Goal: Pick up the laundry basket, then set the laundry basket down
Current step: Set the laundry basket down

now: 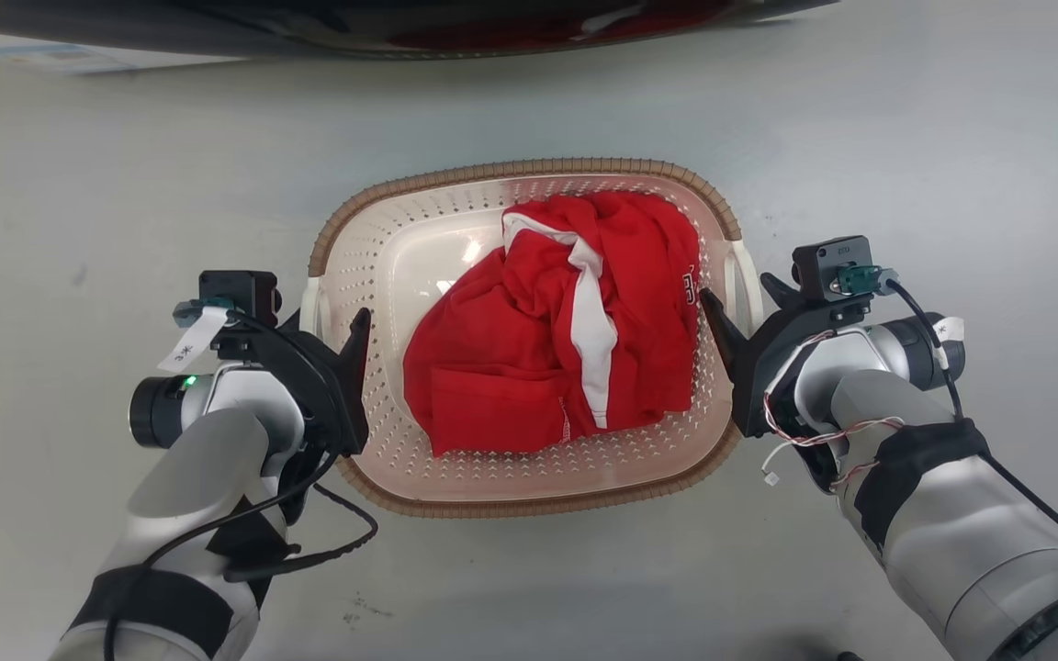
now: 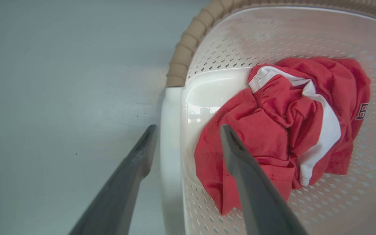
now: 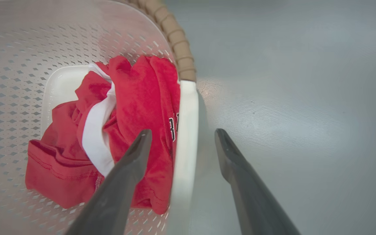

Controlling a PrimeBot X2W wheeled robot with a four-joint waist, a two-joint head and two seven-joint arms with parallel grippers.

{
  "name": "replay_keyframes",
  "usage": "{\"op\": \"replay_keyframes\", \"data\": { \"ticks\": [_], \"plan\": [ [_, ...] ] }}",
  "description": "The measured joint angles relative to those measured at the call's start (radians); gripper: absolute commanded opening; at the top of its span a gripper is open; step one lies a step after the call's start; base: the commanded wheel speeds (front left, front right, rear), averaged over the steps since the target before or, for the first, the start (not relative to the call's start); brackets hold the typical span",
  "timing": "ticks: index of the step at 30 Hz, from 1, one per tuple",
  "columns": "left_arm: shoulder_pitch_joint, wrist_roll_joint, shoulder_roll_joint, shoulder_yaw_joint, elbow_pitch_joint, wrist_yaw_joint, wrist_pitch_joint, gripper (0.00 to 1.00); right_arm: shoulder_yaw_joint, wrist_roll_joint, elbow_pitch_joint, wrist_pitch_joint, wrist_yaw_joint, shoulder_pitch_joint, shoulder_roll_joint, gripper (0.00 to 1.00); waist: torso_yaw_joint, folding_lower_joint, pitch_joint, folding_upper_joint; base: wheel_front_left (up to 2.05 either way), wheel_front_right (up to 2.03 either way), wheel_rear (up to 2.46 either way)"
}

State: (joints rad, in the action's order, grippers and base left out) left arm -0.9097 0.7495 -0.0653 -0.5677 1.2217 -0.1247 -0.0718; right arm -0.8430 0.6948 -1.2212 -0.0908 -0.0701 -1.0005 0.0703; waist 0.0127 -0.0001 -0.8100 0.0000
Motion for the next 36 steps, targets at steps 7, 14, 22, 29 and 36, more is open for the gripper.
{"op": "replay_keyframes", "data": {
  "ticks": [7, 14, 22, 29, 36],
  "plan": [
    [0.038, 0.005, -0.001, -0.011, 0.001, 0.000, -0.005, 1.00, -0.007, 0.000, -0.009, -0.016, -0.009, 0.023, -0.002, 1.00, 0.001, 0.0000, 0.056, 0.0000, 0.00, 0.00, 0.00],
    [0.075, 0.003, -0.002, -0.044, -0.002, 0.000, -0.011, 1.00, -0.014, 0.001, -0.014, -0.045, -0.012, 0.069, -0.003, 1.00, 0.003, 0.0000, 0.135, 0.0000, 0.00, 0.00, 0.00],
    [0.137, -0.002, -0.004, -0.068, -0.015, 0.000, -0.059, 1.00, -0.011, 0.005, -0.015, -0.103, -0.018, 0.134, -0.005, 1.00, 0.003, -0.0001, 0.241, 0.0000, 0.00, 0.00, 0.00],
    [0.196, -0.009, -0.023, -0.089, -0.040, -0.007, -0.124, 1.00, -0.005, 0.009, -0.010, -0.140, -0.018, 0.178, -0.005, 1.00, 0.002, -0.0001, 0.340, -0.0001, 0.00, 0.00, 0.00],
    [0.248, -0.008, -0.029, -0.081, -0.068, -0.007, -0.160, 1.00, 0.017, 0.011, 0.016, -0.157, -0.008, 0.234, -0.003, 1.00, 0.003, 0.0000, 0.440, -0.0001, 0.00, 0.00, 0.00]
  ]
}}
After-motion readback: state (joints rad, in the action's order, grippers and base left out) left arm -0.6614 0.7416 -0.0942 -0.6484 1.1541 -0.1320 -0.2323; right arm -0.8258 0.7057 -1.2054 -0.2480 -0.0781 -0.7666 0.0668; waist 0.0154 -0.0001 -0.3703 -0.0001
